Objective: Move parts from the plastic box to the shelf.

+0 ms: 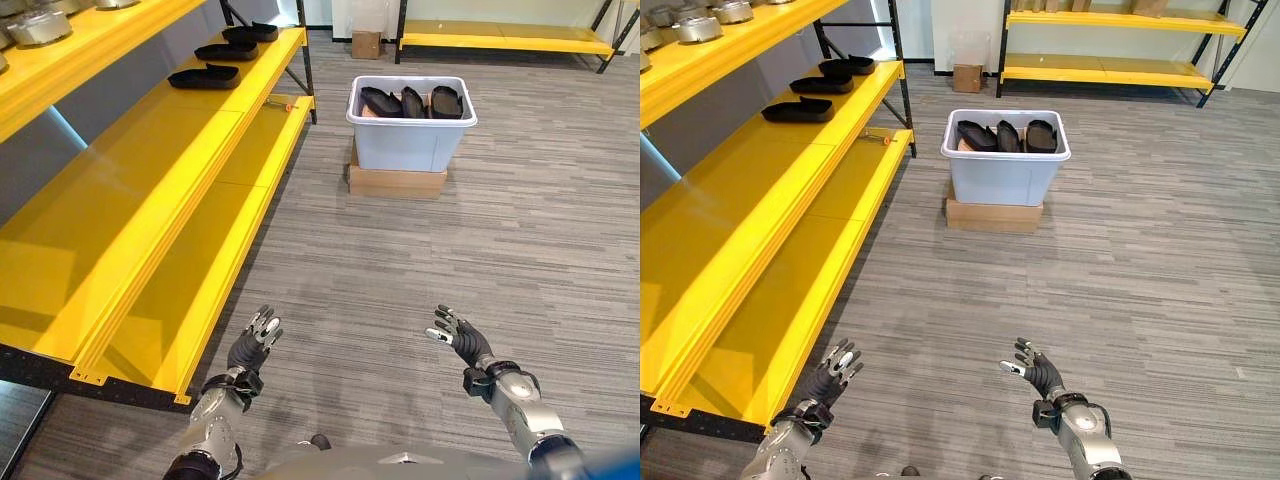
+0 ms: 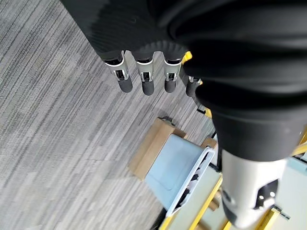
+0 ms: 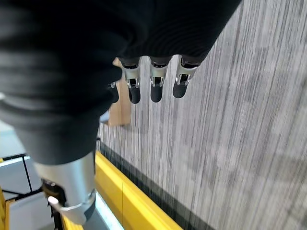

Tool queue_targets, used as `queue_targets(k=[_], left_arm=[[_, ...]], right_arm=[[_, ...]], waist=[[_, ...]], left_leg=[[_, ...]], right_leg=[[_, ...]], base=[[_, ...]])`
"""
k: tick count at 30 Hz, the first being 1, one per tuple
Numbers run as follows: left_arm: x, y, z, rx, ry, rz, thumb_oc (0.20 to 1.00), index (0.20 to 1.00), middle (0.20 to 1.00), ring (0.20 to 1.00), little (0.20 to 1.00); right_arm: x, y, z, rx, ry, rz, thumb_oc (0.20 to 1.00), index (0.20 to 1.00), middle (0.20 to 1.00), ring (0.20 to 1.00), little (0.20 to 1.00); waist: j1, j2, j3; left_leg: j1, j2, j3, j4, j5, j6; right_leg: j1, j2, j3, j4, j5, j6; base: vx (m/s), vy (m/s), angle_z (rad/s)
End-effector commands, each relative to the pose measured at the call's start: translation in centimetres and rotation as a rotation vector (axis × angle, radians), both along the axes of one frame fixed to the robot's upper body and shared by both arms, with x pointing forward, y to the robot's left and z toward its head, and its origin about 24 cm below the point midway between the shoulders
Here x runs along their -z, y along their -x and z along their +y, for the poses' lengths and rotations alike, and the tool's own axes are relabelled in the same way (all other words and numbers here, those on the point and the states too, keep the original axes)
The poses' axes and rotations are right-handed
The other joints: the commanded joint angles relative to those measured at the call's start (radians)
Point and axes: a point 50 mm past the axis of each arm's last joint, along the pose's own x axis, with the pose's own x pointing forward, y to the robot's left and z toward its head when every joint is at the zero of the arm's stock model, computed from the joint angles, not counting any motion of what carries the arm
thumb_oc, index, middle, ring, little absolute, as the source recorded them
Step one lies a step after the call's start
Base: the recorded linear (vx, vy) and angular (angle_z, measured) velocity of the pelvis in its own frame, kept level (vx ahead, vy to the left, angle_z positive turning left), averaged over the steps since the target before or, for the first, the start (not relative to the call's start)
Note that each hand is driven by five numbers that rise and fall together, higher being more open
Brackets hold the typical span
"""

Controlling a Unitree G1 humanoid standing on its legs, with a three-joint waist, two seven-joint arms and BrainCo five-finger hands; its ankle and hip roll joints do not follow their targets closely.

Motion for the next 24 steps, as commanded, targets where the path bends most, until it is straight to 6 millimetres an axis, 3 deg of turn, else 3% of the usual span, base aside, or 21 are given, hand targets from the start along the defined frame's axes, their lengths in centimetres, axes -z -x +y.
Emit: queue_targets(k=[1, 11, 19, 24], left_arm=[[-1.7, -2.0, 0.2, 0.078, -0.096, -0.086, 1.0, 1.0, 1.0, 1.0, 1.0], [-1.4, -2.1, 0.5, 0.193, -0.383, -0.014, 1.0, 1.0, 1.0, 1.0, 1.0], [-1.4, -2.1, 0.4, 0.27, -0.443, 0.004, 1.0, 1.0, 1.0, 1.0, 1.0], [-1.3, -2.1, -0.1, 0.265, -0.365, 0.014, 1.0, 1.0, 1.0, 1.0, 1.0]], right_arm=[[-1.6, -2.0, -0.2, 0.037, 0.04, -0.098, 1.0, 1.0, 1.0, 1.0, 1.0], [-0.9, -1.7, -1.9, 0.256, 0.102, -0.027, 1.0, 1.0, 1.0, 1.0, 1.0], [0.1, -1.0, -3.1, 0.352, 0.125, 0.065, 1.0, 1.0, 1.0, 1.0, 1.0], [0.9, -0.4, -3.5, 0.423, 0.158, 0.12, 1.0, 1.0, 1.0, 1.0, 1.0]], waist=[[-0.001, -0.026, -0.012], [-0.02, -0.008, -0.012], [-0.021, -0.002, -0.015], [-0.019, 0.0, -0.016]], left_leg=[[0.002, 0.069, -0.015, 0.019, -0.008, -0.104], [0.005, 0.068, 0.004, 0.021, -0.009, -0.102], [0.003, 0.07, 0.012, 0.026, -0.011, -0.1], [0.006, 0.07, 0.015, 0.022, -0.011, -0.099]], right_leg=[[-0.019, -0.102, -0.044, -0.028, 0.103, 0.115], [-0.024, -0.1, -0.033, -0.025, 0.101, 0.117], [-0.024, -0.1, -0.032, -0.025, 0.101, 0.116], [-0.024, -0.099, -0.034, -0.025, 0.101, 0.116]], base=[[0.0, 0.0, 0.0], [0.0, 0.01, -0.03], [0.0, 0.0, 0.0], [0.0, 0.0, 0.0]])
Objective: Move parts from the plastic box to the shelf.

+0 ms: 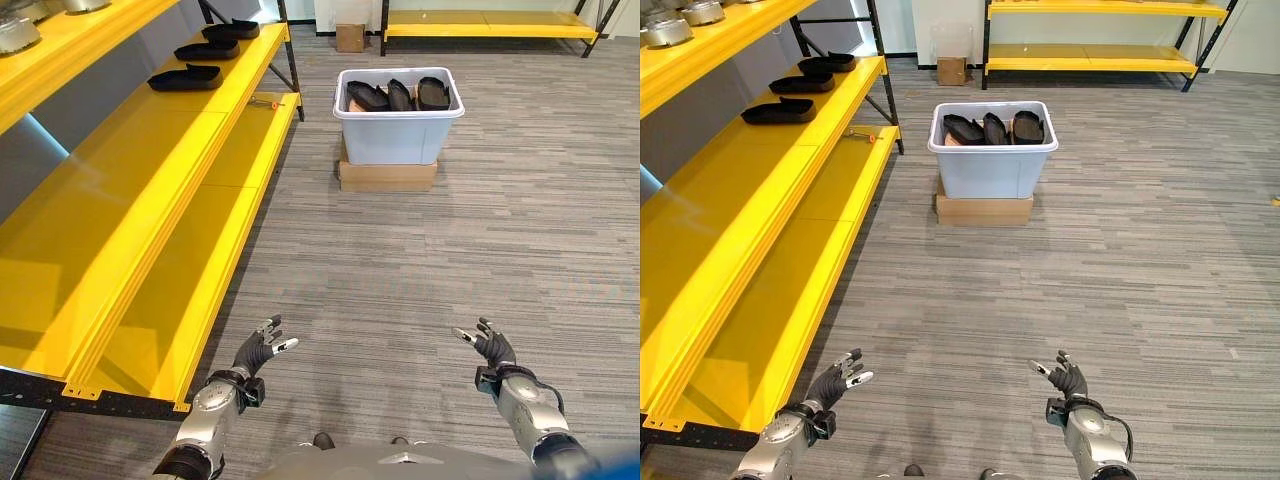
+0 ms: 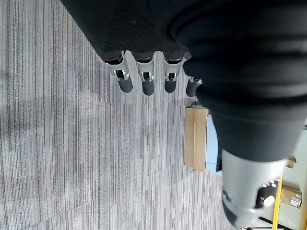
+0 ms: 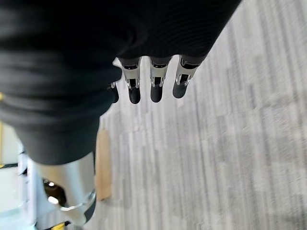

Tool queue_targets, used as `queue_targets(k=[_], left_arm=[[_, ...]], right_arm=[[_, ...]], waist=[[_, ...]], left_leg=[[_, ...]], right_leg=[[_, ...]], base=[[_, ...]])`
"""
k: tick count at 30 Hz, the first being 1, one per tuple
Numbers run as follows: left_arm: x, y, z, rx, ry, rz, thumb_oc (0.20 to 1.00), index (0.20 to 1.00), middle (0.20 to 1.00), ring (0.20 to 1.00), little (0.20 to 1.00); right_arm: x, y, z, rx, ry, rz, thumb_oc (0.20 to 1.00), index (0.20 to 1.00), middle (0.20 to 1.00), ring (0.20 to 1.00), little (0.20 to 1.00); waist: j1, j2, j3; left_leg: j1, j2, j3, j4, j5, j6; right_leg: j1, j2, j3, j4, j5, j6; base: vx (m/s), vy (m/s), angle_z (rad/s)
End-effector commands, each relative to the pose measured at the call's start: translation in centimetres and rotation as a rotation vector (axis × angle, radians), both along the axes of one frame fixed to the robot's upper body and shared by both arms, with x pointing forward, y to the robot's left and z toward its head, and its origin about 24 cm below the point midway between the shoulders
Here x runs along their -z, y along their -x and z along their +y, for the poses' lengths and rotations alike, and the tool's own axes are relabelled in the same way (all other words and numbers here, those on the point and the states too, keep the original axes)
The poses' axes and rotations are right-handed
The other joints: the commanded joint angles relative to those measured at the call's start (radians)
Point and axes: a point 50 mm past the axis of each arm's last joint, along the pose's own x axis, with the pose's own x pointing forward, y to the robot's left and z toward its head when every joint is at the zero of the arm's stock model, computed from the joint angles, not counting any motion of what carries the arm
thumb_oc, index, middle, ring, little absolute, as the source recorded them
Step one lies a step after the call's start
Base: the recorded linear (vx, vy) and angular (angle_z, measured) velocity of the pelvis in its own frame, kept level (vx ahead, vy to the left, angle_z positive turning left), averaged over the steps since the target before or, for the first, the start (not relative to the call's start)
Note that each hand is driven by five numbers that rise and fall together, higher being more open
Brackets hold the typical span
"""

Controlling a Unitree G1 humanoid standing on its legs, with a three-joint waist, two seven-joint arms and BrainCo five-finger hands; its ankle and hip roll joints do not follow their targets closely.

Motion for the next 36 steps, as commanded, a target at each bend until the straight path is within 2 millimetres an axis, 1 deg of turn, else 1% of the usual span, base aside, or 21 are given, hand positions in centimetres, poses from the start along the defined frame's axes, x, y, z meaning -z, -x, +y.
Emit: queue_targets(k=[1, 5, 17, 22, 26, 28, 29, 30, 31, 32, 33, 34, 36], left_arm=[[-1.3, -1.8, 0.1, 0.014, 0.018, -0.066, 1.0, 1.0, 1.0, 1.0, 1.0], [-1.2, -1.8, 0.0, -0.029, 0.058, -0.061, 1.0, 1.0, 1.0, 1.0, 1.0], [-1.0, -1.4, 0.7, -0.073, 0.065, -0.048, 1.0, 1.0, 1.0, 1.0, 1.0], [-0.7, -1.1, 1.2, -0.155, 0.178, -0.032, 1.0, 1.0, 1.0, 1.0, 1.0], [-0.6, -1.2, 1.8, -0.159, 0.16, -0.029, 1.0, 1.0, 1.0, 1.0, 1.0], [-0.8, -1.6, 1.9, -0.149, 0.144, -0.034, 1.0, 1.0, 1.0, 1.0, 1.0], [-0.8, -1.7, 2.0, -0.15, 0.144, -0.033, 1.0, 1.0, 1.0, 1.0, 1.0], [-0.7, -1.6, 2.1, -0.158, 0.146, -0.028, 1.0, 1.0, 1.0, 1.0, 1.0], [-0.6, -1.5, 2.1, -0.159, 0.147, -0.026, 1.0, 1.0, 1.0, 1.0, 1.0], [-0.5, -1.2, 2.0, -0.157, 0.143, -0.021, 1.0, 1.0, 1.0, 1.0, 1.0], [-0.4, -1.2, 1.9, -0.148, 0.142, -0.021, 1.0, 1.0, 1.0, 1.0, 1.0], [-0.4, -1.2, 1.7, -0.133, 0.138, -0.019, 1.0, 1.0, 1.0, 1.0, 1.0], [-0.3, -1.0, 1.3, -0.11, 0.13, -0.012, 1.0, 1.0, 1.0, 1.0, 1.0]], right_arm=[[-0.8, -1.5, -0.5, 0.075, 0.02, -0.051, 1.0, 1.0, 1.0, 1.0, 1.0], [-0.9, -1.7, -0.4, 0.08, 0.025, -0.065, 1.0, 1.0, 1.0, 1.0, 1.0], [-1.5, -1.9, -0.4, 0.035, 0.022, -0.124, 1.0, 1.0, 1.0, 1.0, 1.0], [-1.9, -2.1, -0.3, 0.006, 0.014, -0.156, 1.0, 1.0, 1.0, 1.0, 1.0], [-2.6, -2.8, -0.3, 0.013, 0.007, -0.196, 1.0, 1.0, 1.0, 1.0, 1.0], [-3.2, -3.4, -0.1, 0.019, 0.006, -0.222, 1.0, 1.0, 1.0, 1.0, 1.0], [-3.2, -3.4, 0.0, 0.02, 0.006, -0.224, 1.0, 1.0, 1.0, 1.0, 1.0], [-3.4, -3.7, 0.0, 0.024, 0.01, -0.233, 1.0, 1.0, 1.0, 1.0, 1.0], [-3.5, -3.7, 0.1, 0.022, 0.012, -0.236, 1.0, 1.0, 1.0, 1.0, 1.0], [-3.6, -3.8, 0.3, 0.012, 0.022, -0.246, 1.0, 1.0, 1.0, 1.0, 1.0], [-3.7, -3.8, 0.4, 0.007, 0.027, -0.249, 1.0, 1.0, 1.0, 1.0, 1.0], [-3.6, -3.5, 0.4, 0.006, 0.029, -0.253, 1.0, 1.0, 1.0, 1.0, 1.0], [-3.5, -3.1, 0.2, 0.011, 0.025, -0.251, 1.0, 1.0, 1.0, 1.0, 1.0]], waist=[[0.01, -0.023, -0.03], [0.012, -0.023, -0.031], [0.011, -0.027, -0.034], [0.01, -0.027, -0.037], [0.006, -0.023, -0.027], [-0.001, -0.016, -0.01], [-0.002, -0.014, -0.007], [-0.004, -0.011, 0.004], [-0.004, -0.01, 0.008], [-0.014, -0.016, 0.019], [-0.022, -0.02, 0.024], [-0.033, -0.027, 0.032], [-0.042, -0.038, 0.038]], left_leg=[[-0.003, 0.073, -0.001, 0.035, -0.011, -0.098], [-0.002, 0.073, 0.0, 0.033, -0.011, -0.096], [-0.001, 0.062, -0.003, 0.032, -0.018, -0.086], [0.001, 0.045, -0.011, 0.026, -0.025, -0.068], [-0.013, 0.026, -0.023, 0.033, -0.032, -0.046], [-0.01, 0.012, -0.031, 0.023, -0.034, -0.026], [-0.008, 0.009, -0.031, 0.02, -0.036, -0.022], [0.005, 0.001, -0.031, 0.009, -0.042, -0.012], [0.011, -0.002, -0.031, 0.003, -0.045, -0.011], [0.029, -0.008, -0.034, -0.004, -0.056, -0.013], [0.038, -0.01, -0.036, -0.003, -0.065, -0.014], [0.05, -0.015, -0.043, 0.0, -0.08, -0.017], [0.062, -0.022, -0.057, 0.008, -0.1, -0.018]], right_leg=[[-0.026, -0.098, -0.043, -0.008, 0.095, 0.108], [-0.025, -0.095, -0.046, -0.008, 0.094, 0.106], [-0.026, -0.099, -0.042, 0.01, 0.084, 0.108], [-0.036, -0.105, -0.033, 0.062, 0.055, 0.11], [-0.072, -0.096, -0.016, 0.166, 0.005, 0.106], [-0.155, -0.116, -0.005, 0.328, 0.022, 0.134], [-0.175, -0.122, -0.003, 0.36, 0.027, 0.142], [-0.243, -0.148, -0.005, 0.471, 0.062, 0.174], [-0.266, -0.155, -0.008, 0.493, 0.078, 0.184], [-0.295, -0.151, -0.011, 0.462, 0.108, 0.192], [-0.298, -0.143, -0.013, 0.42, 0.12, 0.187], [-0.298, -0.132, -0.013, 0.342, 0.141, 0.181], [-0.303, -0.129, -0.002, 0.232, 0.187, 0.184]], base=[[0.0, 0.0, 0.0], [0.0, 0.0, 0.0], [0.0, 0.049, 0.0], [-0.01, 0.13, 0.0], [-0.04, 0.155, 0.02], [-0.05, 0.167, -0.01], [-0.03, 0.141, 0.02], [0.0, 0.1, 0.04], [0.05, 0.081, 0.08], [0.1, 0.003, 0.0], [0.19, -0.049, 0.06], [0.23, -0.089, 0.14], [0.25, -0.112, 0.3]])
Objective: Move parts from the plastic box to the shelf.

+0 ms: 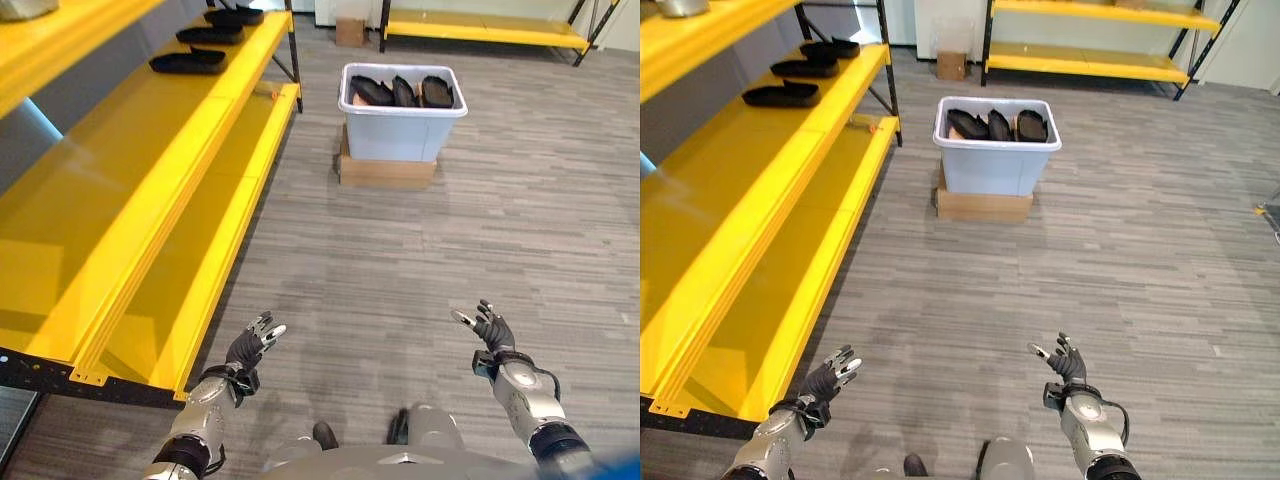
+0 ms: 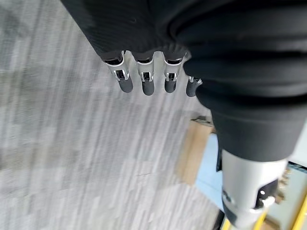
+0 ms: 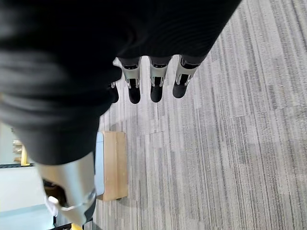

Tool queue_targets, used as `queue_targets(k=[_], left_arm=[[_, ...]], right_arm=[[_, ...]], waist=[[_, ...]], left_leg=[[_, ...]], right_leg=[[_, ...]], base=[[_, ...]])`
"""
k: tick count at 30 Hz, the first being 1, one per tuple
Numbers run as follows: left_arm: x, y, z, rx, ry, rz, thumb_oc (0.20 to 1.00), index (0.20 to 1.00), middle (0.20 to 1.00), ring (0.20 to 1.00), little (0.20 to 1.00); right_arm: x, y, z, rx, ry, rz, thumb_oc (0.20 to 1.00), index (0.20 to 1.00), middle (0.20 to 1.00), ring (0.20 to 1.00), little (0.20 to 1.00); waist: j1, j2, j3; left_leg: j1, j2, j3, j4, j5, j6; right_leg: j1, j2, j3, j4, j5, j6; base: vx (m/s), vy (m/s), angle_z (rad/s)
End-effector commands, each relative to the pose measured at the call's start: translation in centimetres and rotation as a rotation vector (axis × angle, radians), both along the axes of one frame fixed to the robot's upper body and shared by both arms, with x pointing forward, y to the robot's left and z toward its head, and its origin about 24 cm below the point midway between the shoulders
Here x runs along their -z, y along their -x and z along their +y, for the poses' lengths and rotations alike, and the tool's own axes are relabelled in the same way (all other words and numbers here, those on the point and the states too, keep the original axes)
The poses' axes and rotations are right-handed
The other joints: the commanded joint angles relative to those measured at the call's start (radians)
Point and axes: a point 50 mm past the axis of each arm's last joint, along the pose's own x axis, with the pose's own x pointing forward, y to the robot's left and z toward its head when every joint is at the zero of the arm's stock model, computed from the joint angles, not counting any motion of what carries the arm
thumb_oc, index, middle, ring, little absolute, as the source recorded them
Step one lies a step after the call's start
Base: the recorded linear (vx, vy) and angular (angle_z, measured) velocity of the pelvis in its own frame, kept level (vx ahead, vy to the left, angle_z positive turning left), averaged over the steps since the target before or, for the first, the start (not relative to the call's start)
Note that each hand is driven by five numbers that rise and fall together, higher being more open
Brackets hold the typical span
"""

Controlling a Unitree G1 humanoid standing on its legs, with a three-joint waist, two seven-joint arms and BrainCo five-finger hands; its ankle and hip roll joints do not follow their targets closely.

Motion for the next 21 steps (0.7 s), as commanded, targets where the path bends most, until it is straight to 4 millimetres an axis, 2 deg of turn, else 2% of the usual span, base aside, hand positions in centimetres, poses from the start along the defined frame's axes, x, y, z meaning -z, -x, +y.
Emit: queue_targets(k=[1, 2, 4, 5, 6, 10, 12, 13, 16, 17, 19, 20, 21], left_arm=[[-0.6, -0.3, 0.2, 0.062, -0.045, -0.051, 1.0, 1.0, 1.0, 1.0, 1.0], [-0.6, 0.0, 0.0, 0.095, -0.073, -0.064, 1.0, 1.0, 1.0, 1.0, 1.0], [-0.8, 0.1, -0.2, 0.131, -0.097, -0.092, 1.0, 1.0, 1.0, 1.0, 1.0], [-0.8, 0.3, -0.5, 0.151, -0.095, -0.109, 1.0, 1.0, 1.0, 1.0, 1.0], [-0.8, 0.4, -0.7, 0.157, -0.081, -0.107, 1.0, 1.0, 1.0, 1.0, 1.0], [-0.6, 0.6, -1.1, 0.192, -0.086, -0.09, 1.0, 1.0, 1.0, 1.0, 1.0], [-0.3, 0.9, -1.4, 0.199, -0.08, -0.075, 1.0, 1.0, 1.0, 1.0, 1.0], [-0.1, 0.9, -1.4, 0.183, -0.083, -0.068, 1.0, 1.0, 1.0, 1.0, 1.0], [-0.2, 0.7, -1.4, 0.154, -0.061, -0.077, 1.0, 1.0, 1.0, 1.0, 1.0], [-0.3, 0.5, -1.4, 0.134, -0.045, -0.082, 1.0, 1.0, 1.0, 1.0, 1.0], [-0.4, 0.1, -1.3, 0.118, -0.037, -0.091, 1.0, 1.0, 1.0, 1.0, 1.0], [-0.7, -0.3, -1.3, 0.111, -0.039, -0.096, 1.0, 1.0, 1.0, 1.0, 1.0], [-0.8, -0.5, -1.2, 0.102, -0.044, -0.099, 1.0, 1.0, 1.0, 1.0, 1.0]], right_arm=[[-0.7, -0.6, -0.7, 0.029, 0.009, -0.072, 1.0, 1.0, 1.0, 1.0, 1.0], [-0.4, -0.2, -0.8, 0.043, -0.008, -0.067, 1.0, 1.0, 1.0, 1.0, 1.0], [-0.2, 0.2, -0.9, 0.067, -0.01, -0.072, 1.0, 1.0, 1.0, 1.0, 1.0], [-0.2, 0.5, -1.2, 0.09, -0.007, -0.073, 1.0, 1.0, 1.0, 1.0, 1.0], [-0.2, 0.7, -1.5, 0.113, -0.005, -0.07, 1.0, 1.0, 1.0, 1.0, 1.0], [-0.1, 0.8, -2.3, 0.159, 0.016, -0.064, 1.0, 1.0, 1.0, 1.0, 1.0], [-0.1, 0.7, -3.0, 0.185, 0.029, -0.061, 1.0, 1.0, 1.0, 1.0, 1.0], [-0.3, 0.6, -3.6, 0.184, 0.058, -0.061, 1.0, 1.0, 1.0, 1.0, 1.0], [-0.4, 0.6, -4.0, 0.171, 0.071, -0.056, 1.0, 1.0, 1.0, 1.0, 1.0], [-0.6, 0.6, -4.3, 0.156, 0.085, -0.049, 1.0, 1.0, 1.0, 1.0, 1.0], [-0.7, 0.6, -4.6, 0.141, 0.095, -0.044, 1.0, 1.0, 1.0, 1.0, 1.0], [-0.8, 0.7, -4.8, 0.14, 0.096, -0.043, 1.0, 1.0, 1.0, 1.0, 1.0], [-0.8, 0.6, -4.8, 0.141, 0.095, -0.042, 1.0, 1.0, 1.0, 1.0, 1.0]], waist=[[-0.009, -0.019, -0.034], [-0.014, -0.031, -0.025], [-0.02, -0.038, -0.015], [-0.02, -0.039, -0.013], [-0.017, -0.03, -0.015], [-0.007, -0.036, -0.029], [-0.004, -0.037, -0.047], [-0.003, -0.03, -0.068], [-0.003, -0.024, -0.083], [-0.007, -0.02, -0.088], [-0.011, -0.017, -0.087], [-0.012, -0.02, -0.074], [-0.013, -0.023, -0.063]], left_leg=[[0.049, 0.008, -0.016, 0.039, -0.07, -0.046], [0.059, -0.002, -0.036, 0.045, -0.09, -0.04], [0.055, 0.006, -0.037, 0.06, -0.083, -0.037], [0.054, 0.014, -0.035, 0.066, -0.077, -0.043], [0.064, 0.023, -0.035, 0.075, -0.094, -0.051], [0.07, 0.033, 0.01, 0.122, -0.114, -0.062], [0.071, 0.034, 0.03, 0.154, -0.132, -0.068], [0.065, 0.031, 0.036, 0.214, -0.142, -0.078], [0.04, 0.05, 0.036, 0.341, -0.101, -0.116], [0.022, 0.075, 0.05, 0.443, -0.051, -0.154], [-0.002, 0.106, 0.067, 0.545, 0.008, -0.193], [-0.063, 0.152, 0.074, 0.676, 0.055, -0.223], [-0.099, 0.184, 0.082, 0.724, 0.064, -0.229]], right_leg=[[0.048, -0.001, 0.012, -0.198, 0.256, 0.046], [0.014, -0.025, 0.052, -0.261, 0.317, 0.065], [0.012, -0.021, 0.07, -0.274, 0.307, 0.047], [0.034, -0.015, 0.065, -0.301, 0.298, 0.041], [0.055, -0.01, 0.051, -0.317, 0.29, 0.052], [0.084, -0.013, -0.003, -0.324, 0.285, 0.039], [0.111, 0.003, -0.039, -0.321, 0.271, 0.016], [0.136, 0.034, -0.053, -0.317, 0.235, -0.021], [0.165, 0.073, -0.061, -0.331, 0.198, -0.062], [0.185, 0.092, -0.067, -0.348, 0.179, -0.087], [0.207, 0.108, -0.068, -0.364, 0.16, -0.111], [0.232, 0.119, -0.06, -0.365, 0.139, -0.136], [0.245, 0.12, -0.058, -0.356, 0.123, -0.147]], base=[[0.39, -0.209, 0.34], [0.39, -0.291, 0.31], [0.28, -0.253, 0.38], [0.36, -0.173, 0.76], [0.42, -0.21, 0.65], [0.36, -0.216, 0.39], [0.45, -0.228, 0.17], [0.45, -0.224, 0.02], [0.33, -0.204, -0.14], [0.21, -0.17, -0.12], [0.22, -0.187, -0.17], [0.21, -0.183, -0.2], [0.23, -0.159, -0.25]])
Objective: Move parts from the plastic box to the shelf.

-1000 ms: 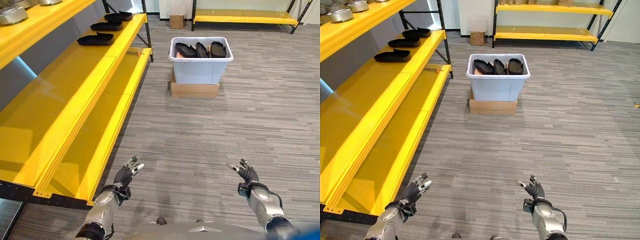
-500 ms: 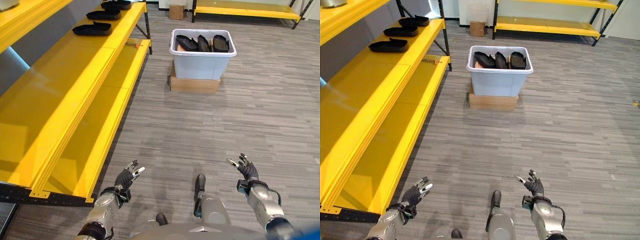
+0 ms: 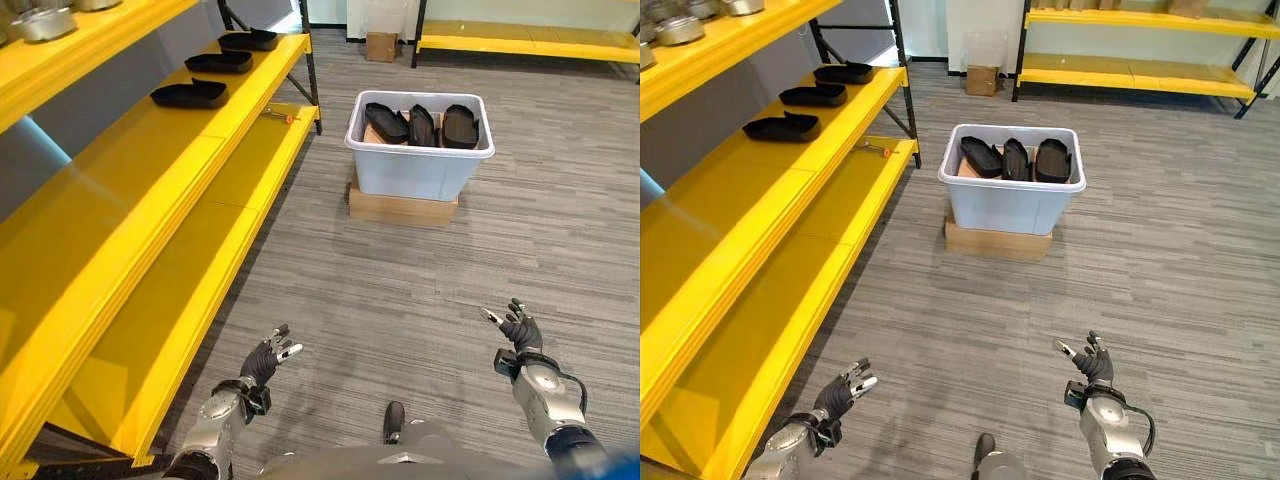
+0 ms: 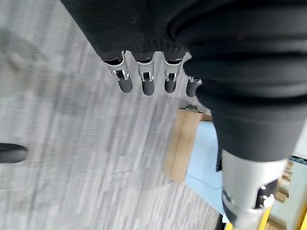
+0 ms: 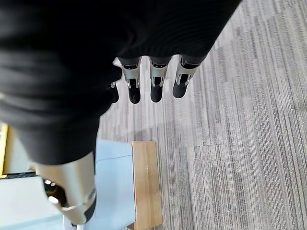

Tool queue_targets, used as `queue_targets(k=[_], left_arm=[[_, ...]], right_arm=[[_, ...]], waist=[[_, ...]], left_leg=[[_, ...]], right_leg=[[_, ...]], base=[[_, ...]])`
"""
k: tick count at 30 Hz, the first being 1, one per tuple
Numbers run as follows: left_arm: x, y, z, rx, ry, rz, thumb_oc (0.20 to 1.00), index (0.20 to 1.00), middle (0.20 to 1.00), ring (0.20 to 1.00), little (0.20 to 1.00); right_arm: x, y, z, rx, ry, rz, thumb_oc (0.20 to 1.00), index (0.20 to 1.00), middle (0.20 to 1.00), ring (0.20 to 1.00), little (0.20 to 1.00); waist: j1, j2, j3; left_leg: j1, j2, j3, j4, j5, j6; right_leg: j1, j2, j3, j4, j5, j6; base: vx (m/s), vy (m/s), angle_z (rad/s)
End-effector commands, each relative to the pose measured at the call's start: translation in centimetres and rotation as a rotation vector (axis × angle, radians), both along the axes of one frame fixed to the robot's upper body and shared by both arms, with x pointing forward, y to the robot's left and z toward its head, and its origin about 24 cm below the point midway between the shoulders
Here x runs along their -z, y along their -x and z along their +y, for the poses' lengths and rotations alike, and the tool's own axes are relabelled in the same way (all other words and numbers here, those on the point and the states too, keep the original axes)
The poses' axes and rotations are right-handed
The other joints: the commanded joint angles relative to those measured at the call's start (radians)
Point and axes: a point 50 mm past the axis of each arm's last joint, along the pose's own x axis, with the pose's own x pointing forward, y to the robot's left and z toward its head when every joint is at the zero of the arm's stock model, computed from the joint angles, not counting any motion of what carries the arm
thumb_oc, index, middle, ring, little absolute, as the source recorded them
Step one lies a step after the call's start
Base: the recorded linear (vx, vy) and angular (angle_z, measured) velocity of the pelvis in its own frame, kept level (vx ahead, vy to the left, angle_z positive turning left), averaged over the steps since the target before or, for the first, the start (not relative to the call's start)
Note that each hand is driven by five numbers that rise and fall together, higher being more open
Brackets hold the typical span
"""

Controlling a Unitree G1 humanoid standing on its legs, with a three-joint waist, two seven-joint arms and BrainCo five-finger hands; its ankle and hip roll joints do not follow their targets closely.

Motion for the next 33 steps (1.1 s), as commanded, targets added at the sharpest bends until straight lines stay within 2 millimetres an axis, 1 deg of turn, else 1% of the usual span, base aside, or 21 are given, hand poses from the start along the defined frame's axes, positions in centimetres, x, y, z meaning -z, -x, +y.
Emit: queue_targets(k=[1, 3, 4, 6, 7, 8, 9, 10, 14, 15, 16, 17, 19, 21, 25, 27, 28, 29, 30, 31, 33], left_arm=[[-1.7, -2.0, 0.7, 0.004, -0.035, -0.094, 1.0, 1.0, 1.0, 1.0, 1.0], [-1.8, -2.2, 0.7, 0.0, -0.036, -0.099, 1.0, 1.0, 1.0, 1.0, 1.0], [-2.0, -2.4, 0.7, -0.001, -0.045, -0.109, 1.0, 1.0, 1.0, 1.0, 1.0], [-2.1, -2.3, 0.6, -0.001, -0.052, -0.115, 1.0, 1.0, 1.0, 1.0, 1.0], [-2.1, -2.1, 0.6, -0.001, -0.063, -0.117, 1.0, 1.0, 1.0, 1.0, 1.0], [-1.9, -1.7, 0.7, -0.004, -0.091, -0.118, 1.0, 1.0, 1.0, 1.0, 1.0], [-1.9, -1.6, 0.8, -0.007, -0.097, -0.119, 1.0, 1.0, 1.0, 1.0, 1.0], [-1.8, -1.4, 1.1, -0.022, -0.122, -0.123, 1.0, 1.0, 1.0, 1.0, 1.0], [-2.0, -1.3, 1.8, -0.028, -0.243, -0.143, 1.0, 1.0, 1.0, 1.0, 1.0], [-1.9, -1.0, 2.4, -0.047, -0.298, -0.141, 1.0, 1.0, 1.0, 1.0, 1.0], [-1.9, -0.9, 2.6, -0.046, -0.303, -0.136, 1.0, 1.0, 1.0, 1.0, 1.0], [-1.9, -0.7, 2.8, -0.052, -0.289, -0.124, 1.0, 1.0, 1.0, 1.0, 1.0], [-1.7, -0.6, 3.1, -0.046, -0.262, -0.093, 1.0, 1.0, 1.0, 1.0, 1.0], [-1.7, -0.8, 3.0, 0.007, -0.296, -0.092, 1.0, 1.0, 1.0, 1.0, 1.0], [-1.5, -1.0, 2.7, 0.053, -0.305, -0.069, 1.0, 1.0, 1.0, 1.0, 1.0], [-1.4, -1.0, 2.6, 0.078, -0.308, -0.06, 1.0, 1.0, 1.0, 1.0, 1.0], [-1.4, -1.0, 2.8, 0.102, -0.33, -0.051, 1.0, 1.0, 1.0, 1.0, 1.0], [-1.4, -1.1, 2.8, 0.105, -0.329, -0.049, 1.0, 1.0, 1.0, 1.0, 1.0], [-1.3, -0.9, 2.8, 0.12, -0.332, -0.046, 1.0, 1.0, 1.0, 1.0, 1.0], [-1.1, -0.7, 2.5, 0.132, -0.342, -0.048, 1.0, 1.0, 1.0, 1.0, 1.0], [-1.0, -0.8, 2.0, 0.119, -0.308, -0.046, 1.0, 1.0, 1.0, 1.0, 1.0]], right_arm=[[-0.7, -0.1, -1.2, 0.011, 0.025, -0.027, 1.0, 1.0, 1.0, 1.0, 1.0], [-0.7, -0.1, -1.1, 0.01, 0.023, -0.03, 1.0, 1.0, 1.0, 1.0, 1.0], [-0.7, -0.2, -0.9, 0.009, 0.018, -0.029, 1.0, 1.0, 1.0, 1.0, 1.0], [-0.7, -0.3, -0.6, 0.006, 0.015, -0.024, 1.0, 1.0, 1.0, 1.0, 1.0], [-0.6, -0.2, -0.3, 0.007, 0.013, -0.015, 1.0, 1.0, 1.0, 1.0, 1.0], [-0.4, 0.0, 0.0, -0.004, 0.017, -0.005, 1.0, 1.0, 1.0, 1.0, 1.0], [-0.4, 0.0, 0.1, -0.007, 0.017, -0.003, 1.0, 1.0, 1.0, 1.0, 1.0], [-0.3, 0.1, 0.3, -0.018, 0.007, -0.001, 1.0, 1.0, 1.0, 1.0, 1.0], [-0.4, 0.0, 0.8, -0.05, 0.007, -0.007, 1.0, 1.0, 1.0, 1.0, 1.0], [-0.5, -0.4, 1.3, -0.082, 0.005, -0.012, 1.0, 1.0, 1.0, 1.0, 1.0], [-0.5, -0.4, 1.4, -0.08, -0.005, -0.01, 1.0, 1.0, 1.0, 1.0, 1.0], [-0.4, -0.4, 1.5, -0.072, -0.02, -0.008, 1.0, 1.0, 1.0, 1.0, 1.0], [-0.2, -0.1, 1.5, -0.033, -0.043, -0.001, 1.0, 1.0, 1.0, 1.0, 1.0], [0.1, 0.1, 1.5, -0.012, -0.067, 0.005, 1.0, 1.0, 1.0, 1.0, 1.0], [0.6, 0.3, 2.0, 0.007, -0.102, 0.008, 1.0, 1.0, 1.0, 1.0, 1.0], [0.6, 0.2, 2.1, 0.018, -0.111, 0.001, 1.0, 1.0, 1.0, 1.0, 1.0], [0.4, -0.4, 2.5, 0.035, -0.122, -0.003, 1.0, 1.0, 1.0, 1.0, 1.0], [0.4, -0.4, 2.5, 0.036, -0.123, 0.0, 1.0, 1.0, 1.0, 1.0, 1.0], [0.5, -0.7, 2.9, 0.055, -0.116, 0.012, 1.0, 1.0, 1.0, 1.0, 1.0], [0.6, -0.8, 3.1, 0.05, -0.108, 0.015, 1.0, 1.0, 1.0, 1.0, 1.0], [0.5, -1.0, 3.3, 0.052, -0.097, 0.009, 1.0, 1.0, 1.0, 1.0, 1.0]], waist=[[0.011, -0.039, 0.003], [0.008, -0.04, 0.009], [0.002, -0.04, 0.012], [-0.004, -0.04, 0.016], [-0.003, -0.041, 0.019], [0.016, -0.041, 0.026], [0.02, -0.041, 0.029], [0.028, -0.04, 0.036], [0.037, -0.036, 0.046], [0.053, -0.023, 0.047], [0.058, -0.02, 0.047], [0.06, -0.018, 0.048], [0.052, -0.017, 0.045], [0.054, -0.018, 0.039], [0.05, -0.023, 0.016], [0.048, -0.027, 0.002], [0.048, -0.035, -0.019], [0.048, -0.037, -0.021], [0.055, -0.037, -0.035], [0.054, -0.031, -0.033], [0.047, -0.013, -0.019]], left_leg=[[-0.117, -0.081, 0.148, 0.109, -0.13, 0.11], [-0.12, -0.074, 0.157, 0.084, -0.139, 0.12], [-0.103, -0.077, 0.185, -0.019, -0.159, 0.143], [-0.098, -0.085, 0.217, -0.167, -0.151, 0.158], [-0.118, -0.089, 0.231, -0.268, -0.118, 0.159], [-0.203, -0.064, 0.199, -0.356, -0.011, 0.132], [-0.223, -0.052, 0.191, -0.368, 0.01, 0.124], [-0.261, -0.026, 0.18, -0.423, 0.041, 0.114], [-0.299, 0.006, 0.143, -0.463, 0.057, 0.106], [-0.288, -0.013, 0.09, -0.468, 0.029, 0.119], [-0.287, -0.015, 0.078, -0.457, 0.023, 0.122], [-0.285, -0.016, 0.074, -0.443, 0.015, 0.126], [-0.261, -0.024, 0.113, -0.397, -0.027, 0.147], [-0.26, -0.054, 0.099, -0.365, -0.073, 0.171], [-0.219, -0.123, 0.092, -0.373, -0.126, 0.21], [-0.208, -0.153, 0.096, -0.387, -0.144, 0.229], [-0.193, -0.219, 0.098, -0.417, -0.178, 0.277], [-0.191, -0.227, 0.099, -0.42, -0.182, 0.282], [-0.169, -0.274, 0.108, -0.448, -0.211, 0.328], [-0.153, -0.282, 0.106, -0.457, -0.218, 0.336], [-0.125, -0.263, 0.099, -0.459, -0.218, 0.315]], right_leg=[[0.026, 0.005, -0.018, -0.049, -0.023, 0.08], [0.028, 0.004, -0.015, -0.042, -0.029, 0.08], [0.033, -0.002, -0.01, -0.033, -0.032, 0.089], [0.05, -0.011, 0.001, -0.035, -0.031, 0.102], [0.074, -0.015, 0.011, -0.046, -0.029, 0.111], [0.108, -0.016, 0.032, -0.065, -0.026, 0.115], [0.114, -0.017, 0.035, -0.067, -0.027, 0.116], [0.126, -0.026, 0.036, -0.065, -0.032, 0.122], [0.122, -0.047, 0.042, -0.03, -0.058, 0.129], [0.108, -0.048, 0.06, 0.03, -0.102, 0.126], [0.104, -0.049, 0.064, 0.05, -0.115, 0.124], [0.1, -0.05, 0.066, 0.069, -0.129, 0.121], [0.102, -0.047, 0.056, 0.097, -0.158, 0.114], [0.096, -0.045, 0.063, 0.145, -0.193, 0.112], [0.088, -0.022, 0.089, 0.23, -0.247, 0.123], [0.079, -0.016, 0.1, 0.277, -0.245, 0.139], [0.016, -0.03, 0.112, 0.457, -0.166, 0.207], [0.006, -0.034, 0.114, 0.476, -0.153, 0.217], [-0.073, -0.067, 0.11, 0.656, -0.049, 0.289], [-0.125, -0.075, 0.115, 0.696, -0.025, 0.298], [-0.16, -0.099, 0.078, 0.574, -0.085, 0.253]], base=[[0.16, -0.059, -0.1], [0.14, 0.028, -0.02], [0.19, 0.099, -0.04], [0.22, 0.162, 0.01], [0.37, 0.193, 0.31], [0.36, 0.144, 0.4], [0.43, 0.156, 0.31], [0.28, 0.123, 0.07], [0.3, 0.18, -0.45], [0.37, 0.245, -0.89], [0.39, 0.249, -1.25], [0.32, 0.17, -1.29], [0.36, 0.21, -0.69], [0.3, 0.198, -0.1], [0.32, 0.201, 0.05], [0.28, 0.248, 0.01], [0.25, 0.282, 0.02], [0.33, 0.394, 0.1], [0.21, 0.214, -0.37], [0.26, 0.17, -0.46], [0.21, -0.105, -0.55]])
